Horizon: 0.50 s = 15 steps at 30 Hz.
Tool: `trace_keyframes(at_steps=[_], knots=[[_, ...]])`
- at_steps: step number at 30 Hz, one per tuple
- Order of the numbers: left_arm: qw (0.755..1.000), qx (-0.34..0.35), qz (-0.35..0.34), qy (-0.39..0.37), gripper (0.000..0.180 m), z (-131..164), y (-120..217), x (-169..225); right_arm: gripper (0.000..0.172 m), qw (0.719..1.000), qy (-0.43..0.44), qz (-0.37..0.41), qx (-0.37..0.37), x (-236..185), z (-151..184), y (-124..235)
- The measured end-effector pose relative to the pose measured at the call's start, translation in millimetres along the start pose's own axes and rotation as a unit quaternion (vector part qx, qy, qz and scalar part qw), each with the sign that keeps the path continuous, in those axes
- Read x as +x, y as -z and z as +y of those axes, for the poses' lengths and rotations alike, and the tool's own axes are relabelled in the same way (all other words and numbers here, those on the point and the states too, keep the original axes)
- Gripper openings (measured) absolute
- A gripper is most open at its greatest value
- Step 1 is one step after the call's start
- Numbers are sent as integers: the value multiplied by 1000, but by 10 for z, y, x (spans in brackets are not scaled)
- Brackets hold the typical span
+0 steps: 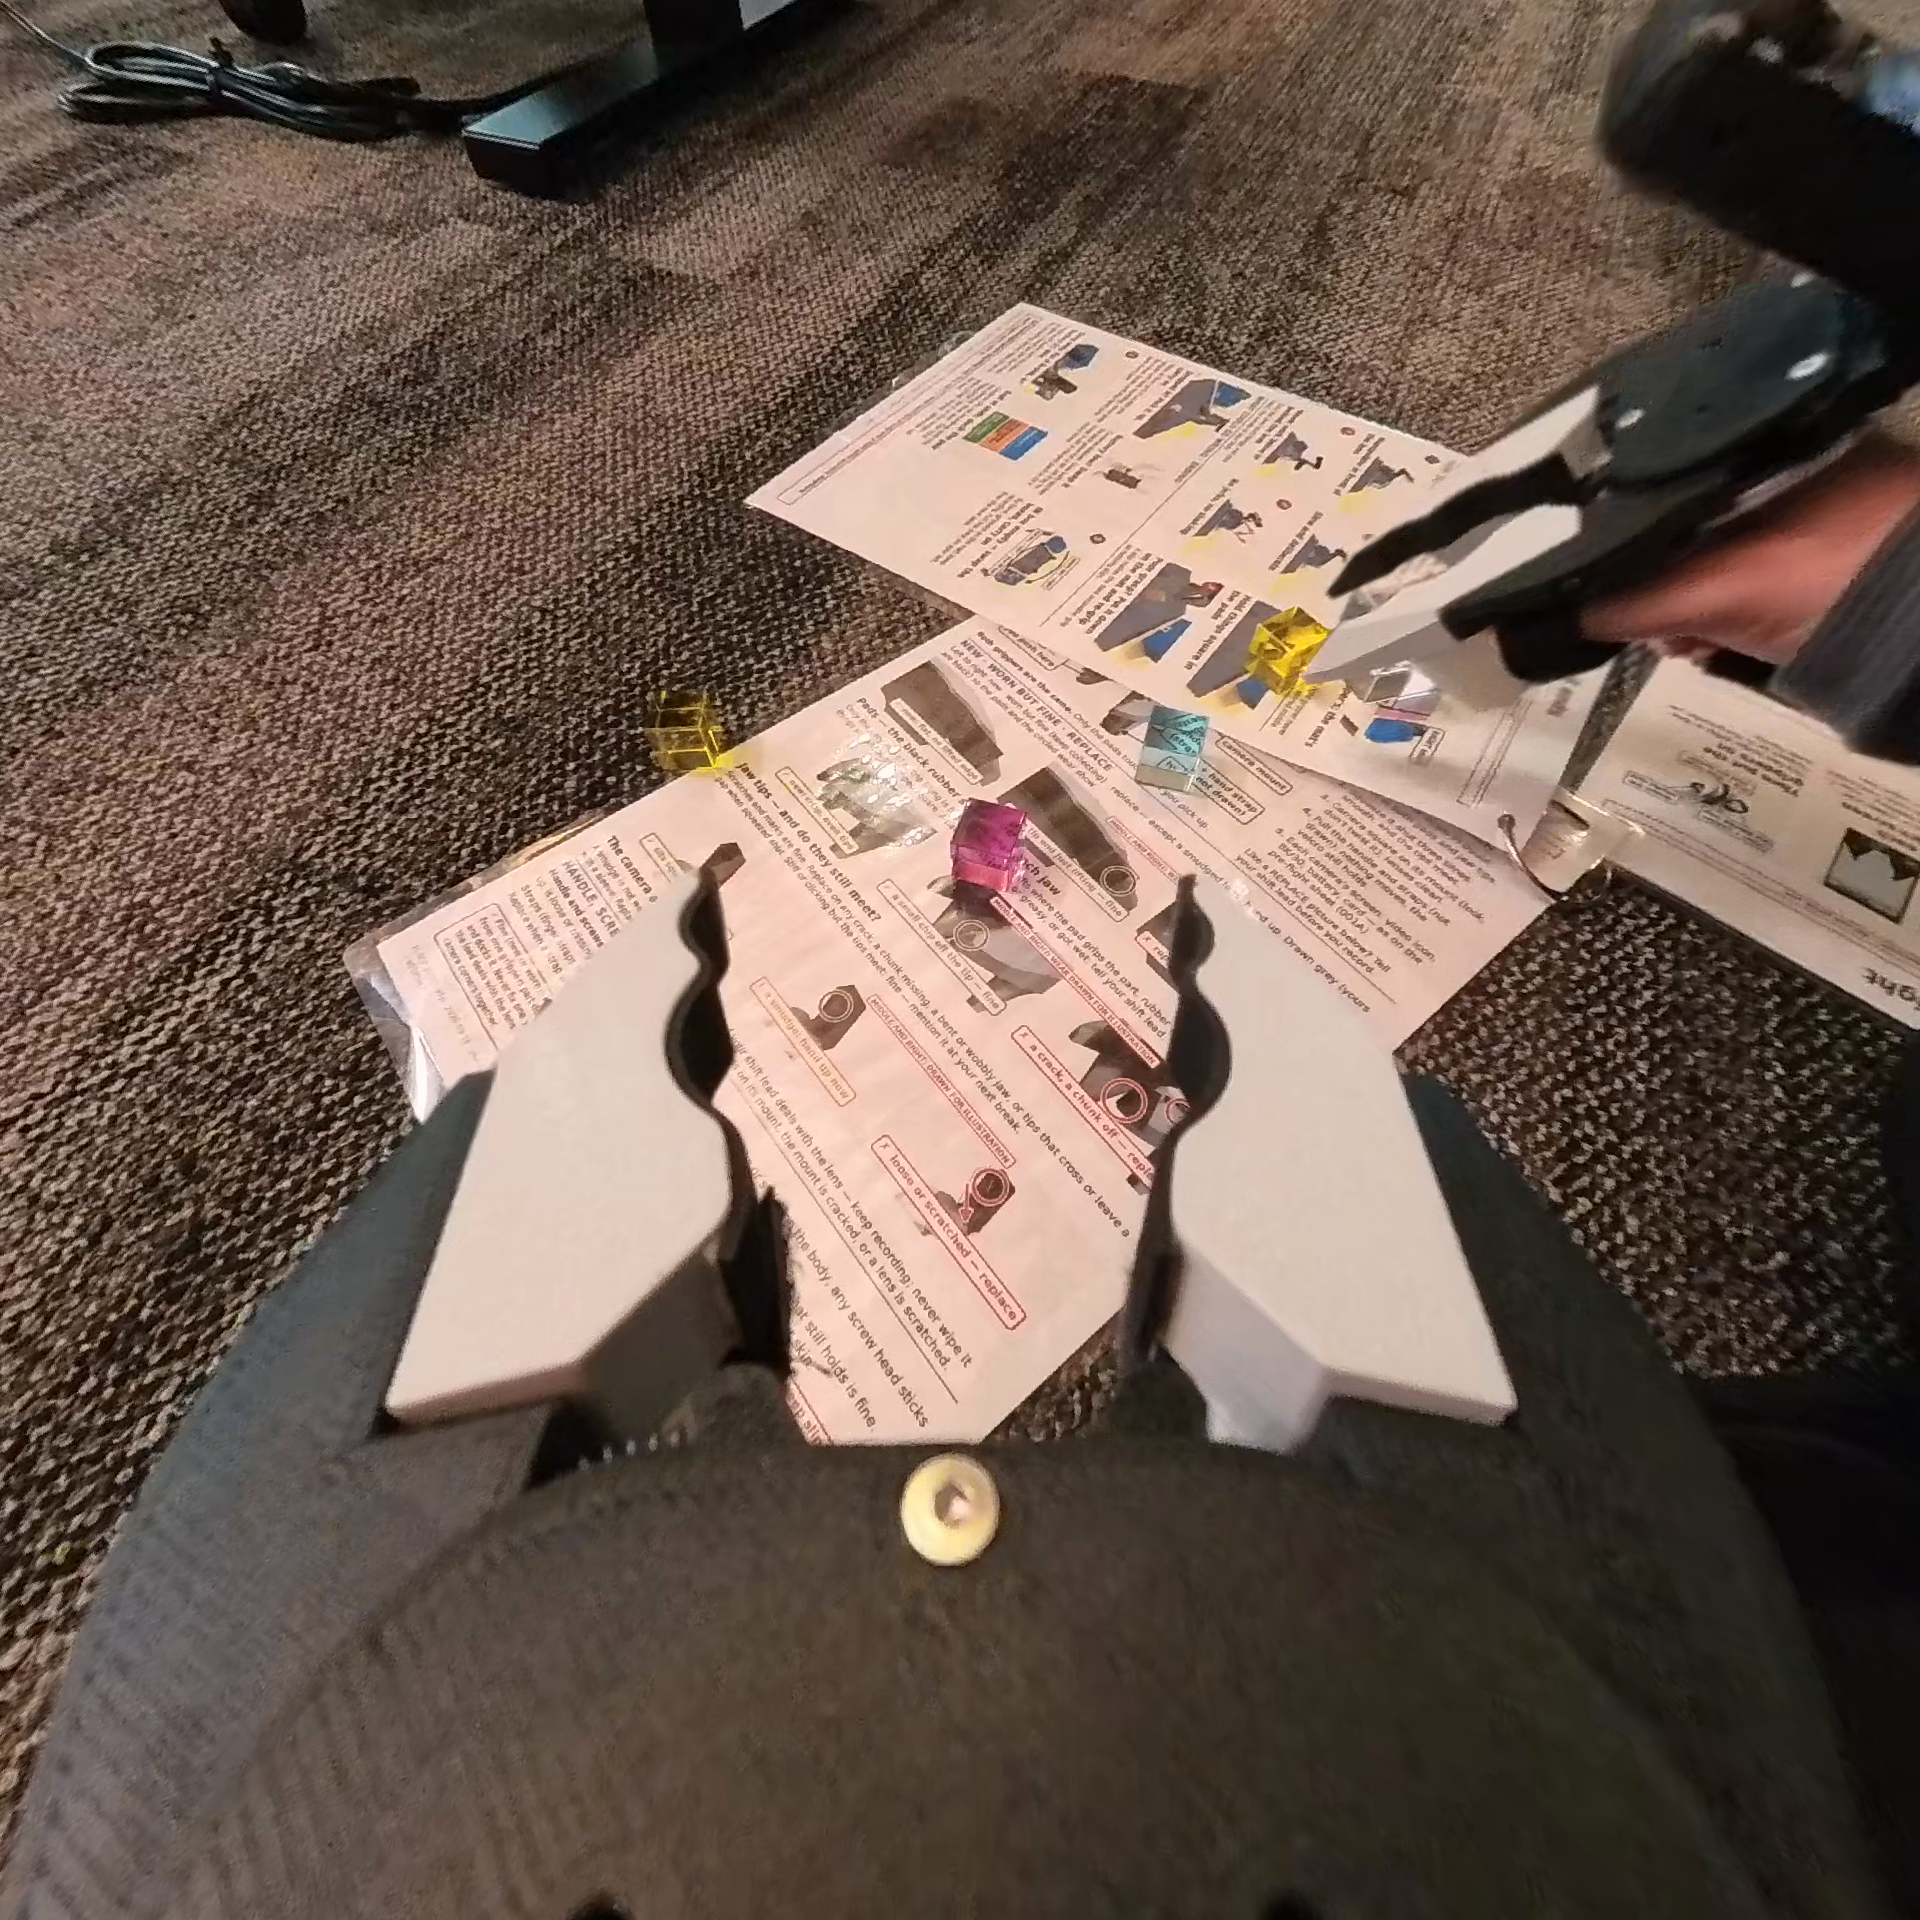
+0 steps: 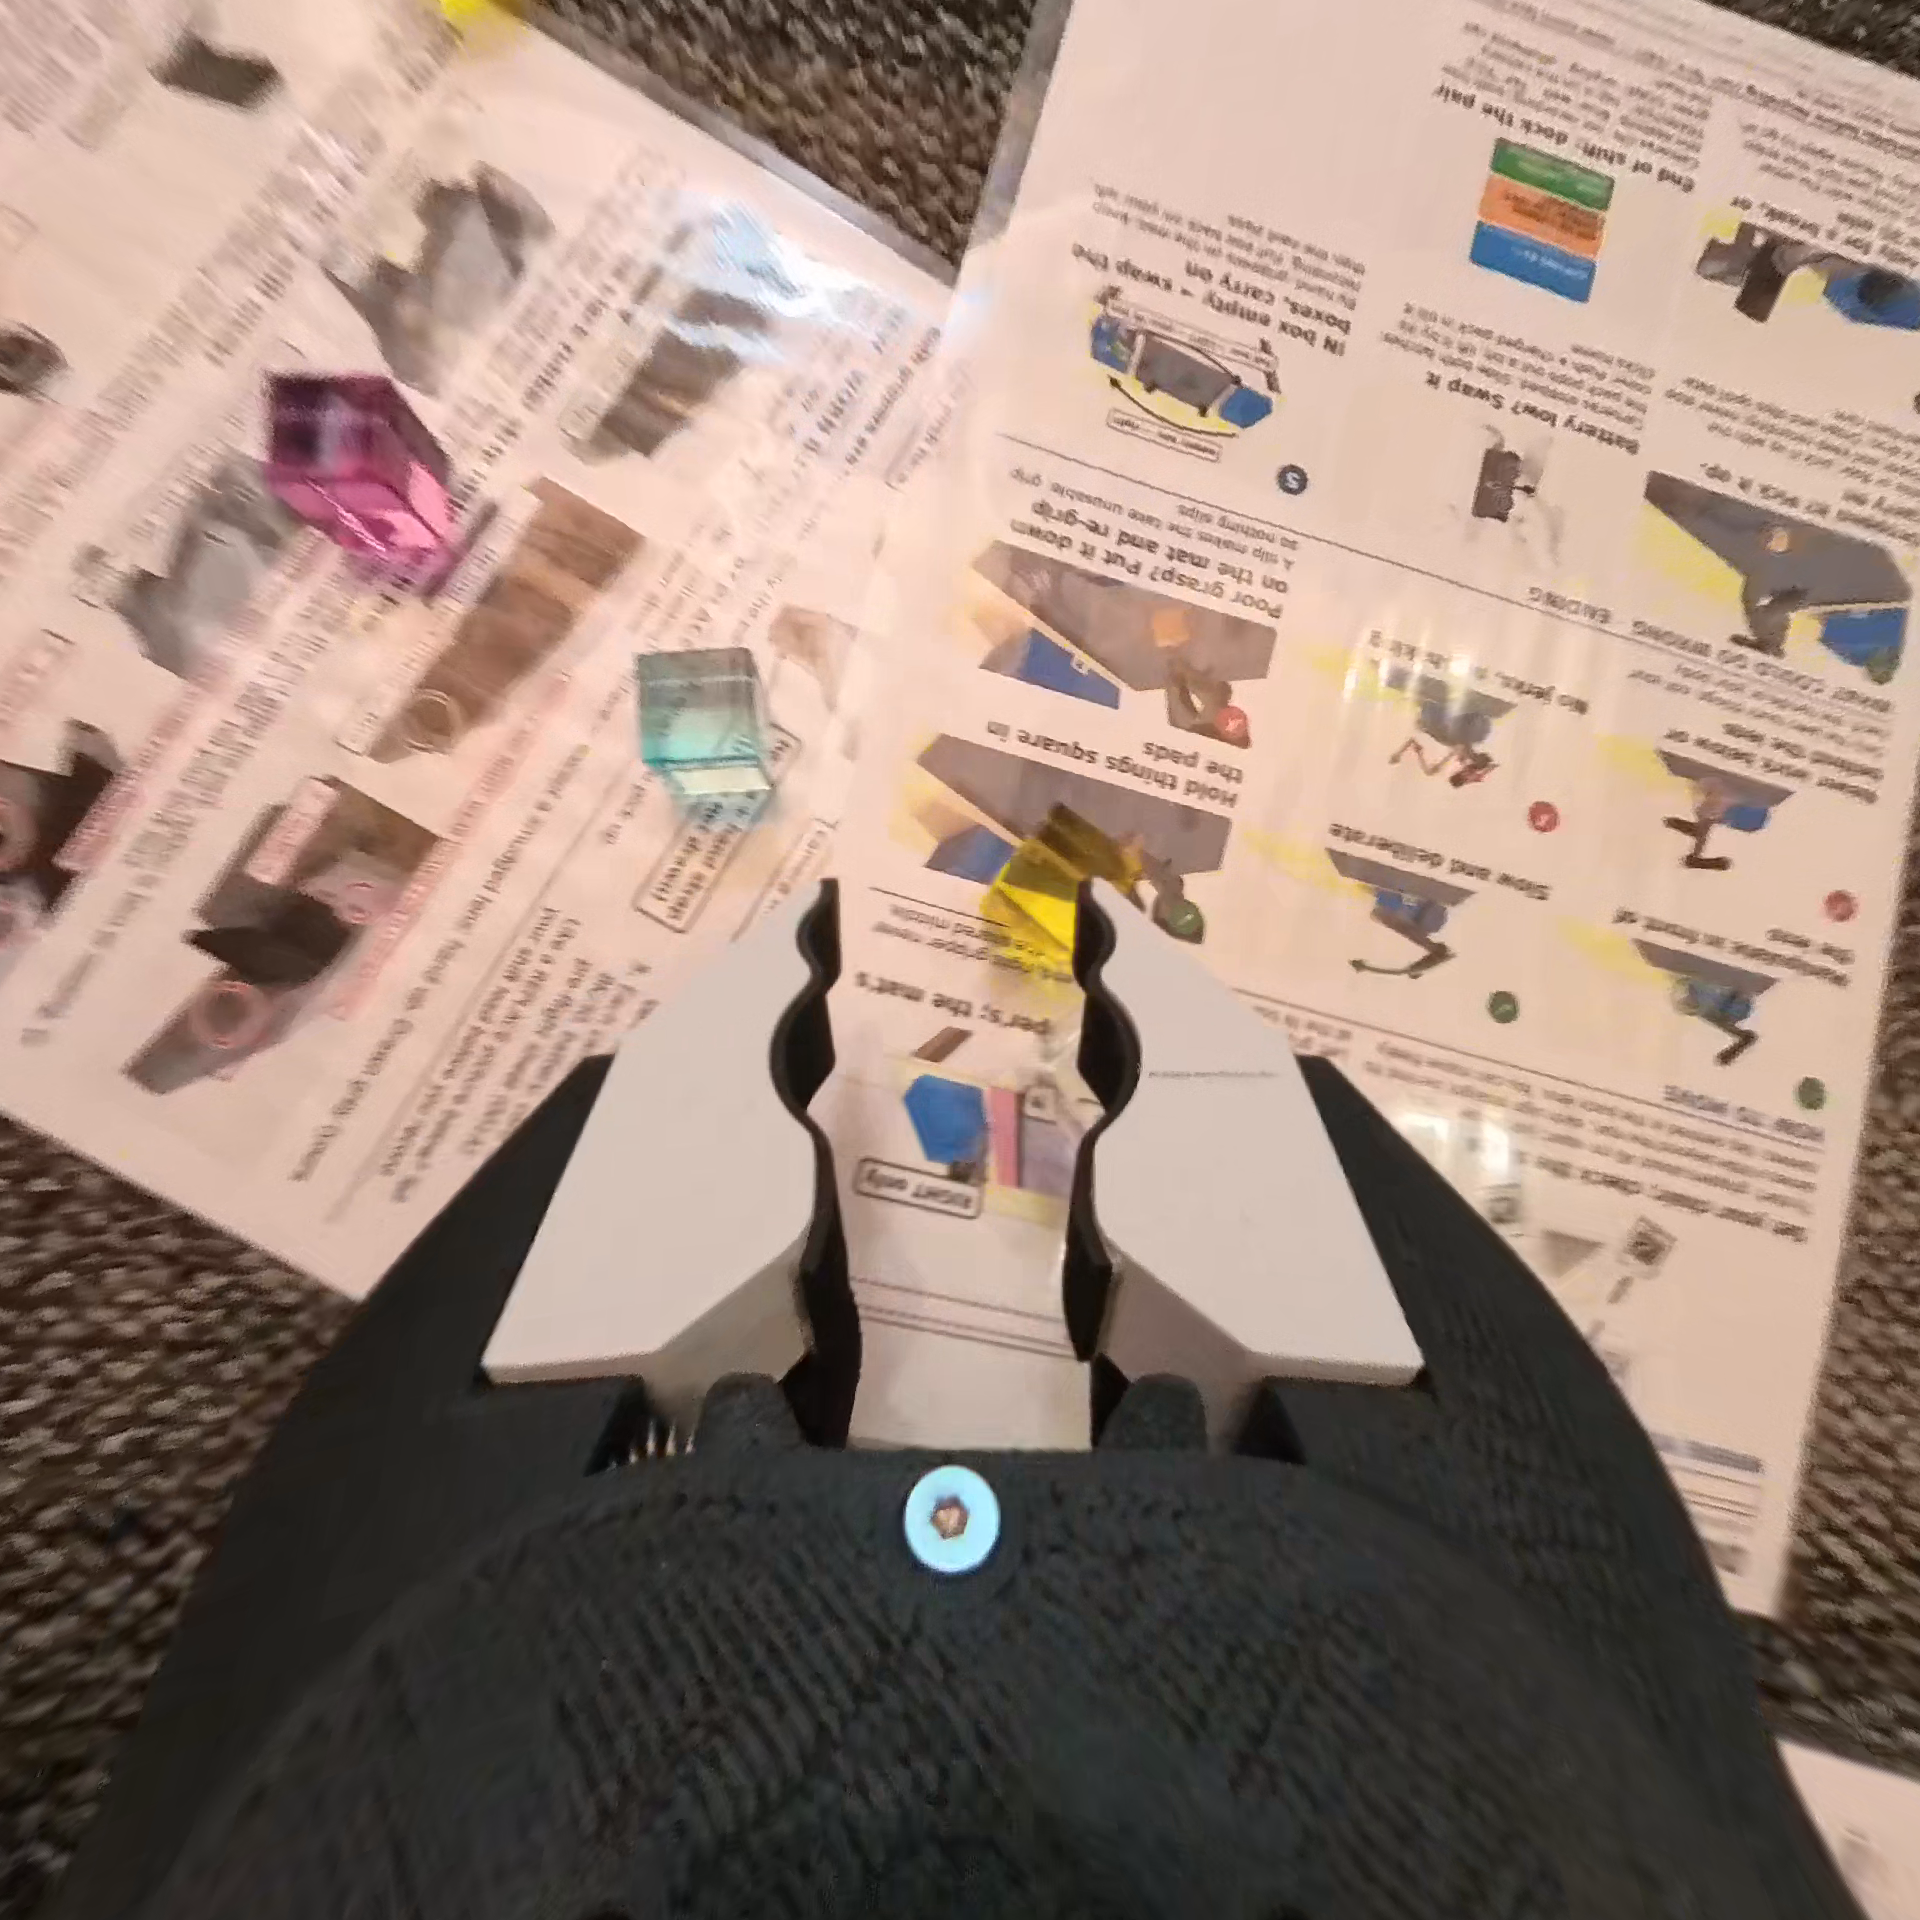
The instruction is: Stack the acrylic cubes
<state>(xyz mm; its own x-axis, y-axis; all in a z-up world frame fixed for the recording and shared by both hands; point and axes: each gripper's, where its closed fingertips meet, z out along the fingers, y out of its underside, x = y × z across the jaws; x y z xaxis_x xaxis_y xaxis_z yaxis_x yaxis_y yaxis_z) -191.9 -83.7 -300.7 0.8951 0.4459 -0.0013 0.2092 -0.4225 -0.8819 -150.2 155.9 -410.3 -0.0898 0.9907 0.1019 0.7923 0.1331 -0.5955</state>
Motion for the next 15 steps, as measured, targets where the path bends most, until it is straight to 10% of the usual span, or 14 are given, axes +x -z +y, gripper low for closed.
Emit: trace_keyframes(at_steps=[15], knots=[[1000, -3, 10, 12, 84, 23, -32, -6, 55, 976, 169, 23, -133, 174, 95, -316]])
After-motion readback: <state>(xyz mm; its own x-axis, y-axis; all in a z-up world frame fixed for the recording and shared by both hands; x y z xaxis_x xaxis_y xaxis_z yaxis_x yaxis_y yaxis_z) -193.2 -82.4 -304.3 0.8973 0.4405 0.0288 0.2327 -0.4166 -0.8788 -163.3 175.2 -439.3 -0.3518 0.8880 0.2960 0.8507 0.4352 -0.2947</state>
